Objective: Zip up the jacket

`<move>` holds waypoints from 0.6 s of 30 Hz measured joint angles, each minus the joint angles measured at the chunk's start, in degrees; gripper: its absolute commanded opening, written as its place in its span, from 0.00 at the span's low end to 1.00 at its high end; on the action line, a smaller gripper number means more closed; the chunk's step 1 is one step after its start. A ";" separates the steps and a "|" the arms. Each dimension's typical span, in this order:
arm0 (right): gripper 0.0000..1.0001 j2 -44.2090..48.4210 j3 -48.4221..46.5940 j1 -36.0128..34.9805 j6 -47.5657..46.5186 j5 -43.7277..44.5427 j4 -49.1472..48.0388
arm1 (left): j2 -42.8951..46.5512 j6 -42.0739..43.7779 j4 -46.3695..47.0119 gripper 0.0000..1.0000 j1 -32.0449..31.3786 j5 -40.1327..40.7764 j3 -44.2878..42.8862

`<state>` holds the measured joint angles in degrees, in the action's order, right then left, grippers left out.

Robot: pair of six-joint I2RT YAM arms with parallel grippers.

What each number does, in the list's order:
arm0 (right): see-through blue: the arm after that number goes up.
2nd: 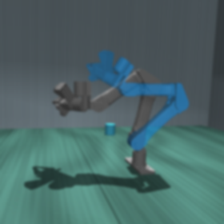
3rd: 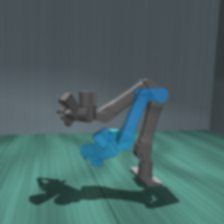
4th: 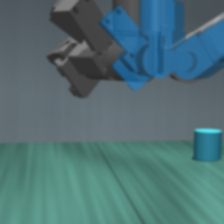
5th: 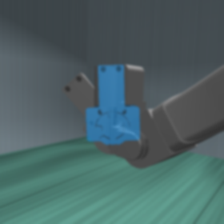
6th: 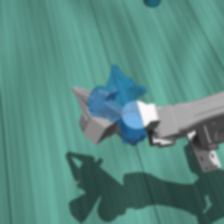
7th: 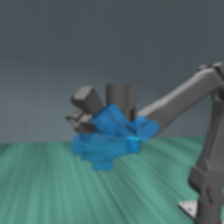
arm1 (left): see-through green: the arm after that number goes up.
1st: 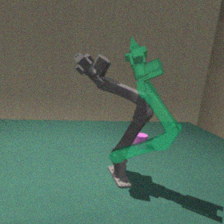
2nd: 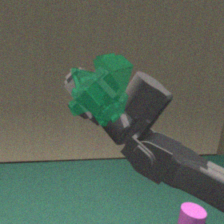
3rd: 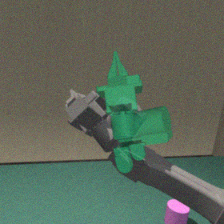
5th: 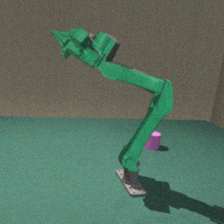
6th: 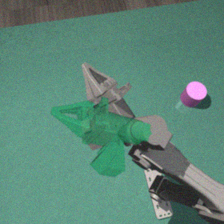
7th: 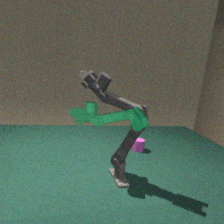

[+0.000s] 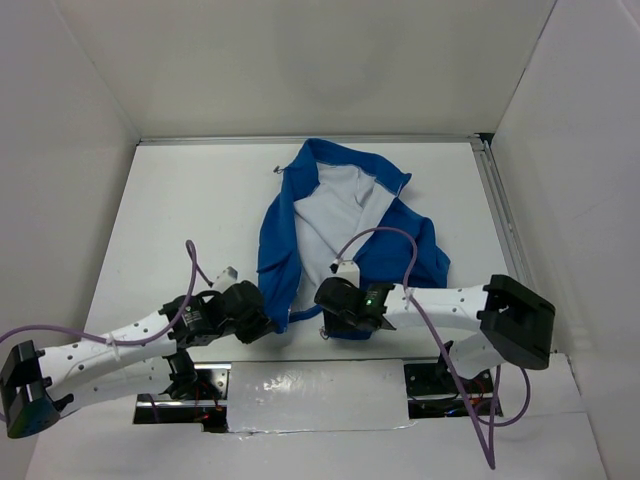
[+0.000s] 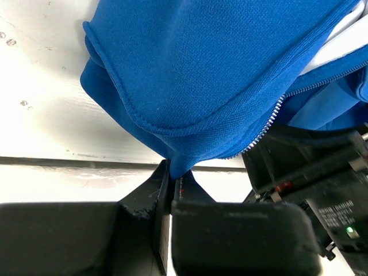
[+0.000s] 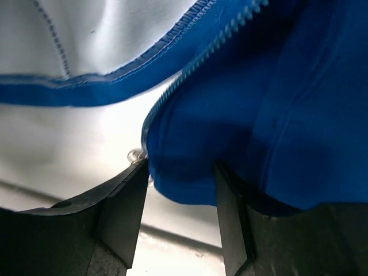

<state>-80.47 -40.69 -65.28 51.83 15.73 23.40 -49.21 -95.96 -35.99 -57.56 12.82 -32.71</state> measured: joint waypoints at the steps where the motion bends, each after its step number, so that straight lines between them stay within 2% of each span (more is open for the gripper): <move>1: 0.56 -0.96 -0.42 0.00 0.31 0.31 0.22 | 0.13 -0.02 -0.02 0.00 -0.02 0.00 0.07; 15: 0.55 -8.22 -5.68 -0.11 1.77 1.68 2.36 | 0.79 -0.55 -1.27 0.00 -0.07 0.24 0.13; 18: 0.53 -10.60 -8.17 -0.15 1.79 2.03 4.09 | 0.61 -1.77 -2.21 0.00 -0.09 0.50 0.13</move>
<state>-91.07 -48.86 -65.43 53.63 17.76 27.49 -48.60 -97.73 -38.20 -57.65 13.32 -32.58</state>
